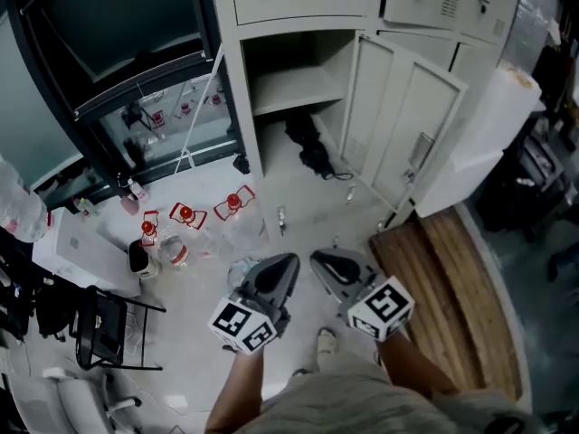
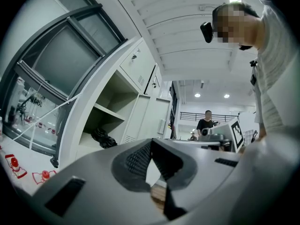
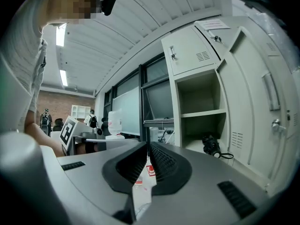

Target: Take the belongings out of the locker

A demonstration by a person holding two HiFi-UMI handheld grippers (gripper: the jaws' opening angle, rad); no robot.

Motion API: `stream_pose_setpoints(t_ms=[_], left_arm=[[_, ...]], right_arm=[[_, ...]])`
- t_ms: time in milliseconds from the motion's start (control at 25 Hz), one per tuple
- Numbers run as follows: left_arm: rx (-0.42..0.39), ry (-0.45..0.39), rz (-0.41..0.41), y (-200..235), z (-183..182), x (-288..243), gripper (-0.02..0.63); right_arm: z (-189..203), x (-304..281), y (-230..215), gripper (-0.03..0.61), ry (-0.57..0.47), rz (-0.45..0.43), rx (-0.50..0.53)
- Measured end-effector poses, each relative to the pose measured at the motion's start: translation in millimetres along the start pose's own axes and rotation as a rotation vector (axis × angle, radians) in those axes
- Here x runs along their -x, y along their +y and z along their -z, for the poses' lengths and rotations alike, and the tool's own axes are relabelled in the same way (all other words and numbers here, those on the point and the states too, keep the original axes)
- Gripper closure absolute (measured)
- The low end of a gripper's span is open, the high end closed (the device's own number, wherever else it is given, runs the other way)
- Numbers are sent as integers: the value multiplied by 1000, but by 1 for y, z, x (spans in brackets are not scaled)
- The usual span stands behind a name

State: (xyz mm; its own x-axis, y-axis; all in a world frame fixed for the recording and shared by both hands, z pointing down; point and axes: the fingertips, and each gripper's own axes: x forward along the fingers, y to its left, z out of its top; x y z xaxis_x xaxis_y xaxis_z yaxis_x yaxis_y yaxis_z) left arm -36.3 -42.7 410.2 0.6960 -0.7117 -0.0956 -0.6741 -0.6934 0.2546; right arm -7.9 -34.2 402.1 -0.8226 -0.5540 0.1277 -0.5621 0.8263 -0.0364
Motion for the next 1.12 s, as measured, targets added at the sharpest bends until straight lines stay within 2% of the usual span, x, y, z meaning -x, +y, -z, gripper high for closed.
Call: stream_pose_setpoints(t_ms=[360, 720, 1120], left_arm=[[-23, 9, -3, 30, -5, -74, 611], [-26, 16, -35, 49, 2, -103, 611], [-15, 41, -21, 91, -4, -134, 611]], right_arm=[[-7, -22, -70, 575, 2, -20, 5], [-2, -31, -109, 575, 21, -29, 20], [-5, -63, -154, 575, 40, 36, 38]])
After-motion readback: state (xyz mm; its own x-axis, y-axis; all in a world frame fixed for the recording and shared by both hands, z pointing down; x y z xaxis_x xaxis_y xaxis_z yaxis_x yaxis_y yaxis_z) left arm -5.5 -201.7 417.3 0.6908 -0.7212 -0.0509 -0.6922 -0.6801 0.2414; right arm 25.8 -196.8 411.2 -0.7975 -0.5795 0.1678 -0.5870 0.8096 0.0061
